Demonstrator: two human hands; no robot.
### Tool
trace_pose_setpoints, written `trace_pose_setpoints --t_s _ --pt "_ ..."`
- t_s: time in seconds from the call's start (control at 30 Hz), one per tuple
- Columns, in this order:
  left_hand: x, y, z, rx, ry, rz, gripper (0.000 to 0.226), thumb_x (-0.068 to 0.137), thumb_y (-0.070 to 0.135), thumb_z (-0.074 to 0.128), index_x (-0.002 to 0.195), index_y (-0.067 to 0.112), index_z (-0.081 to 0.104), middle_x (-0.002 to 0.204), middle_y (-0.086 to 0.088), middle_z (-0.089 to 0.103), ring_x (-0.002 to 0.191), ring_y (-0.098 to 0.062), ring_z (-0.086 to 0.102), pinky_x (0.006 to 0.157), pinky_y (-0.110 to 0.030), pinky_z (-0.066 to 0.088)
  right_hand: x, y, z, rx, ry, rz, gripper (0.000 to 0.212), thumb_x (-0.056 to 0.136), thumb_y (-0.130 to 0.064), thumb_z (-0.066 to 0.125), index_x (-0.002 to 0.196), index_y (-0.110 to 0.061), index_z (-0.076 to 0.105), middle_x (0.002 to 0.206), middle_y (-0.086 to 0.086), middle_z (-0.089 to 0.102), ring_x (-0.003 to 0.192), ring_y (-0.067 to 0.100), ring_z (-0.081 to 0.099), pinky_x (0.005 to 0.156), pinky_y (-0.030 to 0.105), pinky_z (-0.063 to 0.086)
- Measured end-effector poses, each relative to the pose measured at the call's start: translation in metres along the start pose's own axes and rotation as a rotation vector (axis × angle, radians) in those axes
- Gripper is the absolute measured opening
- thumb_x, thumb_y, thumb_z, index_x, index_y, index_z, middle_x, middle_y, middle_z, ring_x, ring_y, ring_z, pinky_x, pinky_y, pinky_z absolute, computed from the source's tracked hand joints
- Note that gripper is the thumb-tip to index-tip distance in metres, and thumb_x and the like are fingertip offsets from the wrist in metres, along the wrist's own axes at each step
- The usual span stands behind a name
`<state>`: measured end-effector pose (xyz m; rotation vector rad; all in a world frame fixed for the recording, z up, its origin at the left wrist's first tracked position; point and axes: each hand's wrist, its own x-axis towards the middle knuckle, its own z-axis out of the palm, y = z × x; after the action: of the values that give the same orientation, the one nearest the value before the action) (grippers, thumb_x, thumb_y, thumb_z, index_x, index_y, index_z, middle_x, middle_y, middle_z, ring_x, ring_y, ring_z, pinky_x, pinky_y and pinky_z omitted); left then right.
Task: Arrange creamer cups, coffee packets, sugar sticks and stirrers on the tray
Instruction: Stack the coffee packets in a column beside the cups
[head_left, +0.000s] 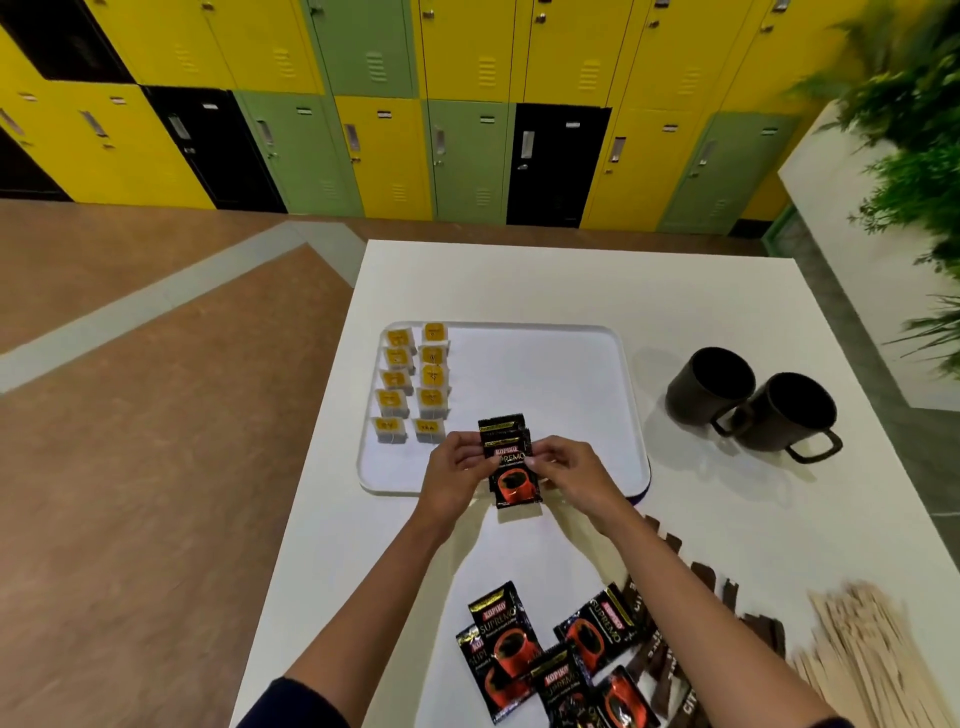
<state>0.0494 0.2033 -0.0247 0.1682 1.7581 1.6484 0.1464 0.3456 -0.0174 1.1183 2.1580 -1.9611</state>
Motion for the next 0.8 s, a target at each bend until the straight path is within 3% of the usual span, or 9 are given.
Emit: trace_pose_setpoints --t_s 0.17,0.27,0.37,0.53,0.67,0.8 --pt "0.0 -0.012 -0.006 0.28 0.103 0.129 0.032 0.083 0.017 0.07 0.11 0.01 0.054 0.097 -0.001 0.064 0.09 -0.011 0.061 0.073 -0.012 0.05 0.035 -0.017 0.001 0.026 0.104 0.01 0.014 0.087 -0.008 0.064 0.101 -0.006 0.066 0.091 0.009 0.066 0.077 0.014 0.062 0.059 0.015 0.048" --pt "-0.003 -0.022 -0.013 0.452 0.037 0.263 0.02 0.084 0.019 0.069 0.1 0.014 0.058 0.091 0.002 0.064 0.085 -0.009 0.059 0.072 -0.011 0.046 0.062 -0.031 0.002 0.028 0.174 0.017 0.014 0.087 -0.008 0.065 0.1 -0.008 0.066 0.09 0.007 0.065 0.082 0.018 0.062 0.066 0.021 0.049" --pt "-0.002 -0.027 -0.02 0.663 -0.078 0.308 0.012 0.085 0.026 0.067 0.091 0.015 0.065 0.088 0.003 0.061 0.086 -0.01 0.053 0.074 -0.019 0.041 0.088 -0.045 0.01 0.055 0.231 0.037 0.02 0.086 -0.003 0.065 0.105 0.0 0.066 0.092 0.01 0.063 0.075 0.016 0.061 0.056 0.016 0.049" --pt "0.001 -0.025 -0.026 0.803 -0.192 0.341 0.014 0.086 0.028 0.065 0.093 0.017 0.069 0.091 0.004 0.058 0.092 -0.01 0.049 0.079 -0.023 0.041 0.125 -0.053 0.027 0.017 0.33 0.088 0.024 0.082 -0.005 0.068 0.105 -0.001 0.067 0.106 0.015 0.068 0.093 0.024 0.064 0.092 0.038 0.053" --pt "0.006 -0.025 -0.028 0.8 -0.198 0.325 0.013 0.085 0.026 0.065 0.093 0.018 0.071 0.091 0.004 0.058 0.092 -0.01 0.049 0.079 -0.022 0.041 0.139 -0.06 0.037 -0.025 0.391 0.099 0.024 0.081 -0.006 0.068 0.105 -0.004 0.069 0.114 0.013 0.068 0.107 0.026 0.063 0.096 0.039 0.05" --pt "0.008 -0.022 -0.03 0.783 -0.223 0.298 0.014 0.083 0.028 0.067 0.092 0.019 0.072 0.089 0.004 0.059 0.089 -0.009 0.049 0.077 -0.024 0.043 0.145 -0.065 0.038 -0.031 0.438 0.102 0.022 0.08 -0.004 0.068 0.102 -0.004 0.071 0.111 0.013 0.068 0.104 0.026 0.064 0.091 0.035 0.052"
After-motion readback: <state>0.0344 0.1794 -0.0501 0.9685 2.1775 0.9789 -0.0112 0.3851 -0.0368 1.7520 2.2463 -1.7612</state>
